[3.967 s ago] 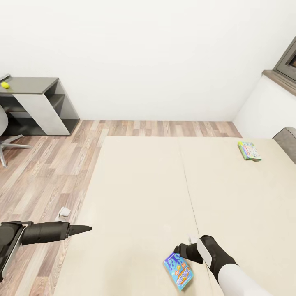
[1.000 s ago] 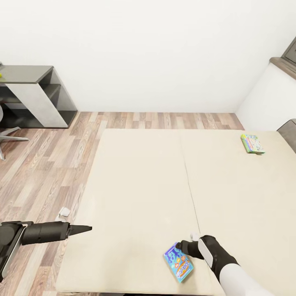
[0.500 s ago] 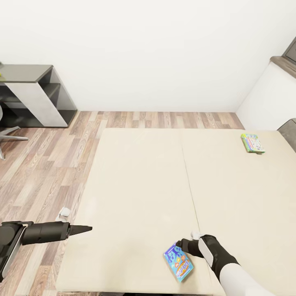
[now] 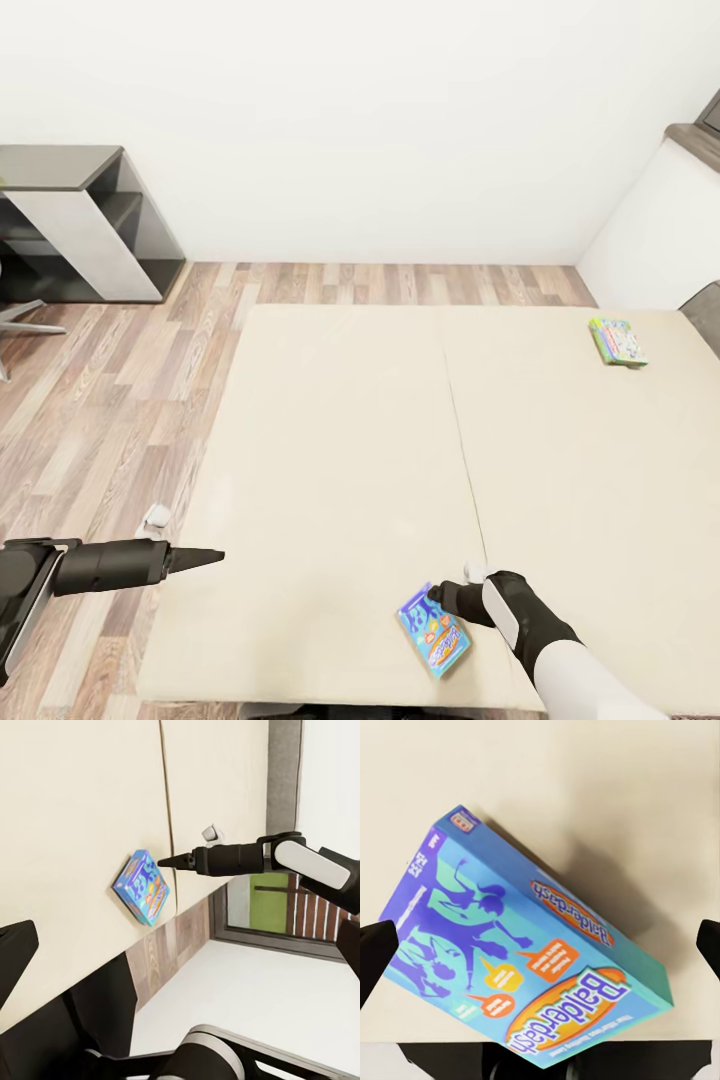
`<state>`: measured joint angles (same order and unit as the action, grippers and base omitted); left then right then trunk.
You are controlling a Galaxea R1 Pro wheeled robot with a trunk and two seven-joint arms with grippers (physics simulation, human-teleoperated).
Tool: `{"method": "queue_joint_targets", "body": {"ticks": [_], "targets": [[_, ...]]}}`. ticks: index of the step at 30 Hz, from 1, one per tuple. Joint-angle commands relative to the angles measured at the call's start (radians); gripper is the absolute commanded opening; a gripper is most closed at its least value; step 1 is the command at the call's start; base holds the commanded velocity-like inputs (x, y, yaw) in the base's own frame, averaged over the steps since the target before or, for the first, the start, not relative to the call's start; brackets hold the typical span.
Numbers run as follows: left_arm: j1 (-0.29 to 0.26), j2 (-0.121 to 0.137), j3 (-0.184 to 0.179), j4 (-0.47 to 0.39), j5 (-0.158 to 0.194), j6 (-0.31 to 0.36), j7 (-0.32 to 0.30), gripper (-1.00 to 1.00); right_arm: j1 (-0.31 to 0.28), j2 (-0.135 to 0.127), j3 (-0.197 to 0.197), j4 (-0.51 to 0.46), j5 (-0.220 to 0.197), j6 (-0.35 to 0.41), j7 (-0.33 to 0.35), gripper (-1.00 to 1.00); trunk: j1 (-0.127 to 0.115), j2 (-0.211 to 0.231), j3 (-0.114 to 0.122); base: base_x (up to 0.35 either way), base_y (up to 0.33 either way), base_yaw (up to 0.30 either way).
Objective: Put all the toys in the child's room - the three board games (two on the bed and one on the table), the two jigsaw puzzles on the table, and the tennis ball on the table - inside the toy box on the table in the child's room.
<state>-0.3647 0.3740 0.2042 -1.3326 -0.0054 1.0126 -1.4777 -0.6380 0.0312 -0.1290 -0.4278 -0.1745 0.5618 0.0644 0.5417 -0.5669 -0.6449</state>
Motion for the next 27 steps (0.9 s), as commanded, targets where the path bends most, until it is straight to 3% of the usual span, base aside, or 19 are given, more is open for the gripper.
{"method": "queue_joint_targets", "body": {"ticks": [1,27], "targets": [[0.000,0.000,0.000,0.000,-0.001,0.011,-0.004,1.00,0.000,0.001,-0.008,-0.002,0.003,0.006,0.004,1.00,0.000,-0.001,-0.003,0.000,0.000,0.000],[0.000,0.000,0.000,0.000,-0.001,0.011,-0.004,1.00,0.000,0.001,-0.003,-0.002,0.003,0.005,0.009,1.00,0.000,-0.001,-0.045,0.000,0.000,0.000]]}}
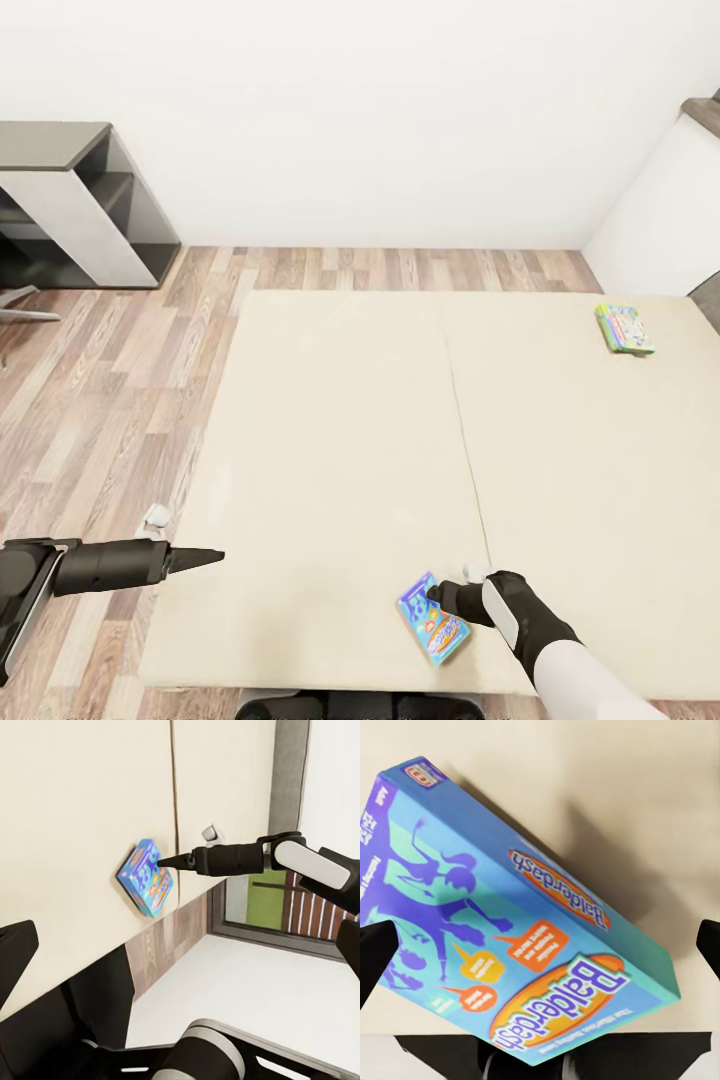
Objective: Put all the toys in the child's room - the three board games (two on the bed and one on the table), the two jigsaw puzzles on the table, and the tennis ball on the table - inside the toy box on the table in the child's room.
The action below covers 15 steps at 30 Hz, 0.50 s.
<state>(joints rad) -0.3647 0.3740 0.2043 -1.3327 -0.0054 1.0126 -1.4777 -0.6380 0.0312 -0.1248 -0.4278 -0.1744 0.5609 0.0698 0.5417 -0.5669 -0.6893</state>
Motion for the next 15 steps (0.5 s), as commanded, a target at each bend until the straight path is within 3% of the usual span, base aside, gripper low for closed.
{"method": "queue_joint_targets", "body": {"ticks": [1,15], "targets": [[0.000,0.000,0.000,0.000,-0.001,0.011,-0.004,1.00,0.000,0.001,-0.007,-0.002,0.003,0.006,0.003,1.00,0.000,-0.001,-0.003,0.000,0.000,0.000],[0.000,0.000,0.000,0.000,-0.001,0.011,-0.004,1.00,0.000,0.001,-0.006,-0.002,0.001,0.003,0.005,1.00,0.000,-0.001,-0.011,0.000,0.000,0.000]]}}
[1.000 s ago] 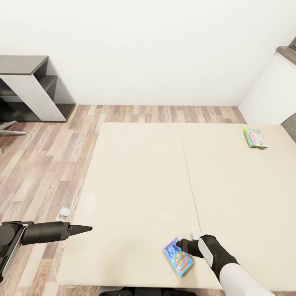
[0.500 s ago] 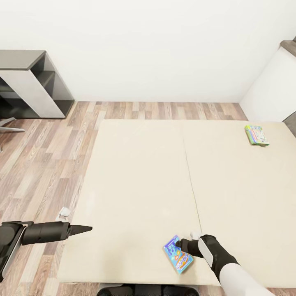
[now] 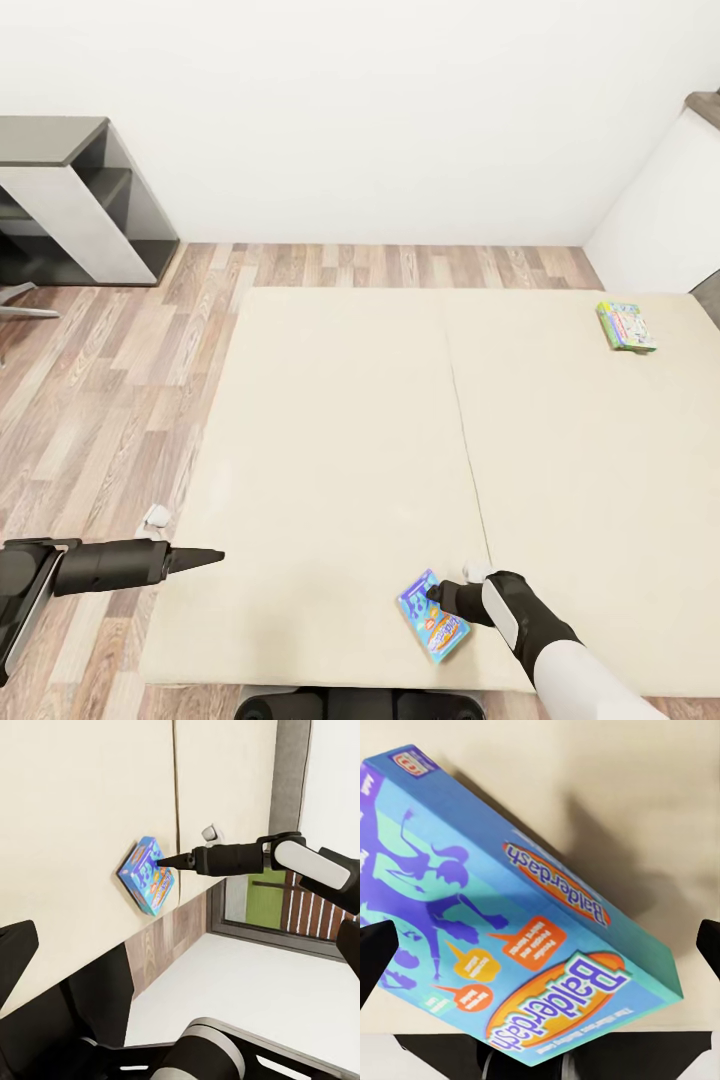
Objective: Put all the toys in the child's room - the three board games (two on the bed and one on the table), the two jigsaw puzzles on the table, and the tennis ball on the table - inside the toy box on the table in the child's room.
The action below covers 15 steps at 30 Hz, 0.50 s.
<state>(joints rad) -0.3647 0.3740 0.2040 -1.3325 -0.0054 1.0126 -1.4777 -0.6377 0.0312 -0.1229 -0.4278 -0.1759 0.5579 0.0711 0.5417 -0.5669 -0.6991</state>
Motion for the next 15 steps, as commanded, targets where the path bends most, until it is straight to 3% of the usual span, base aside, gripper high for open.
{"method": "queue_joint_targets", "body": {"ticks": [1,15], "targets": [[0.000,0.000,0.000,0.000,-0.001,0.011,-0.004,1.00,0.000,0.001,-0.008,-0.002,0.003,0.006,0.003,1.00,0.000,-0.001,-0.001,0.000,0.000,0.000],[0.000,0.000,0.000,0.000,-0.002,0.011,-0.004,1.00,0.000,0.001,-0.006,-0.001,0.004,0.006,0.006,1.00,0.000,-0.001,-0.001,0.000,0.000,0.000]]}}
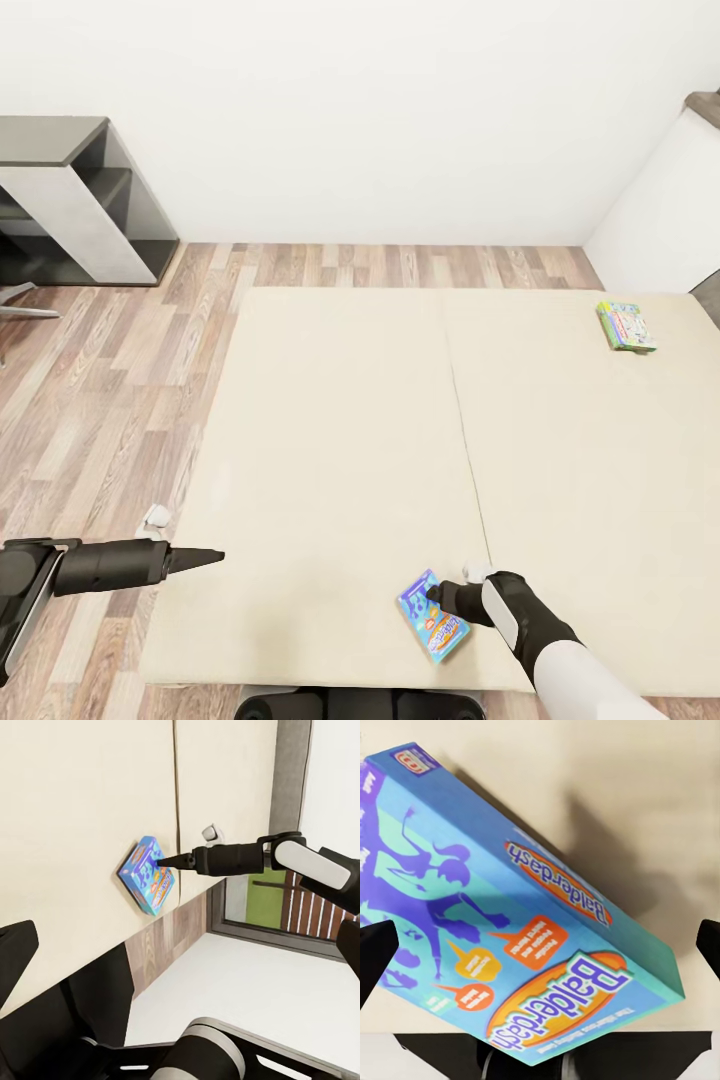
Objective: Put all the toys in the child's room - the three board games (two on the bed and one on the table), the two jigsaw puzzles on the table, and the tennis ball on the table - inside the toy box on the table in the child's room.
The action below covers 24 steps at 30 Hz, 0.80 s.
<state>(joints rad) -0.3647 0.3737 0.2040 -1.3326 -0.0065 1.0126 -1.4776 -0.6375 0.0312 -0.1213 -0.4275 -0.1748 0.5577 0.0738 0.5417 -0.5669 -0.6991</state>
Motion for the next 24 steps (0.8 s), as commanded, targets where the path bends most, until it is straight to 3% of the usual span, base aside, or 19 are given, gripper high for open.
{"method": "queue_joint_targets", "body": {"ticks": [1,8,14,24], "targets": [[0.000,0.000,0.000,0.000,-0.001,0.011,-0.004,1.00,0.000,0.001,-0.007,-0.001,0.002,0.006,0.004,1.00,0.000,-0.001,-0.001,0.000,0.000,0.000],[0.000,0.001,0.000,0.000,0.000,0.011,-0.004,1.00,0.000,0.001,-0.006,-0.001,0.002,0.008,0.007,1.00,0.000,-0.001,-0.001,0.000,0.000,0.000],[0.000,0.000,0.000,0.000,0.000,0.011,-0.004,1.00,0.000,0.000,-0.006,0.000,0.004,0.008,0.074,1.00,0.000,-0.001,-0.001,0.000,0.000,0.000],[0.000,0.000,-0.001,0.000,-0.001,0.011,-0.003,1.00,0.000,-0.001,-0.006,0.001,0.008,0.006,0.103,1.00,0.000,-0.001,-0.001,0.000,0.000,0.000]]}}
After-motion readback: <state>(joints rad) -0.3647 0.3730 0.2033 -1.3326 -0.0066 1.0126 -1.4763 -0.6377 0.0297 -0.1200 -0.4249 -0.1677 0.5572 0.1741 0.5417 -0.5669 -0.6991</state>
